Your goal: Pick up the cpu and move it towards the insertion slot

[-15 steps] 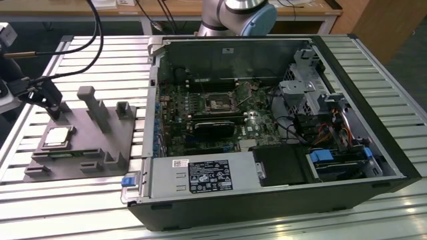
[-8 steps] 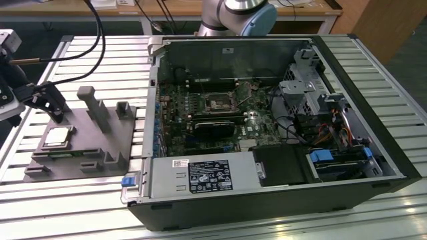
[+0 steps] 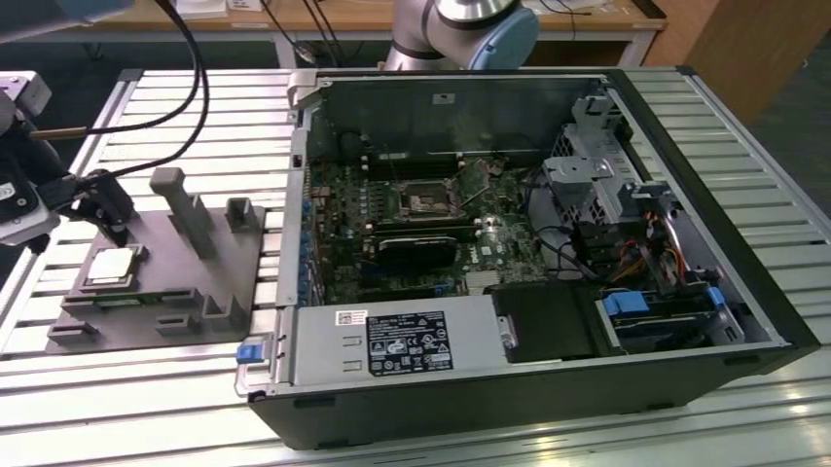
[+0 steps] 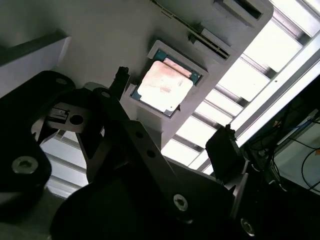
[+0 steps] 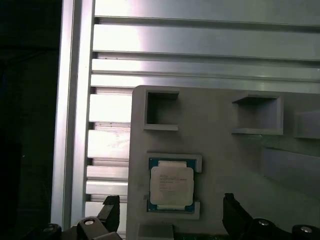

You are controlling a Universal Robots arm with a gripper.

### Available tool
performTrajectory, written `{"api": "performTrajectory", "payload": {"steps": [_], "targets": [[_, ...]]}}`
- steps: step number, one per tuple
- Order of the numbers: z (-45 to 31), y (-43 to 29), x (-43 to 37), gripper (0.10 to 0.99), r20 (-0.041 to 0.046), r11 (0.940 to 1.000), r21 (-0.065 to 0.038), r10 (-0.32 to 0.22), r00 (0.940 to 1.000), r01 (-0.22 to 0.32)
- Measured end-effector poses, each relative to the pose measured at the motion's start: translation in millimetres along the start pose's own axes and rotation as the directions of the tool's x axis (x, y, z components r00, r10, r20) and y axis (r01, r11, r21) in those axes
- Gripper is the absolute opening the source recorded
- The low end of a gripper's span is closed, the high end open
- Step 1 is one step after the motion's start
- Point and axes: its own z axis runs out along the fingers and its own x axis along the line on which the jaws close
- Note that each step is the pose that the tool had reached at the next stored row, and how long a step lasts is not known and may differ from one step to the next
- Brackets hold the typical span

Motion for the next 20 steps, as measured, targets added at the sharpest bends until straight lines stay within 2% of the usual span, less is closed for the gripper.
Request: {"api": "performTrajectory", "payload": {"steps": [2, 6, 20], "targets": [[3.4, 0.3, 0.0, 0.898, 0.0001, 1.0, 0.0, 0.0, 1.0, 0.0], [9.3, 0.4, 0.1, 0.898, 0.0004, 0.9999, -0.011, 0.0, 1.0, 0.0], [34.7, -0.3, 0.1, 0.898, 0.0001, 0.9999, -0.011, -0.005, 1.0, 0.005]]}}
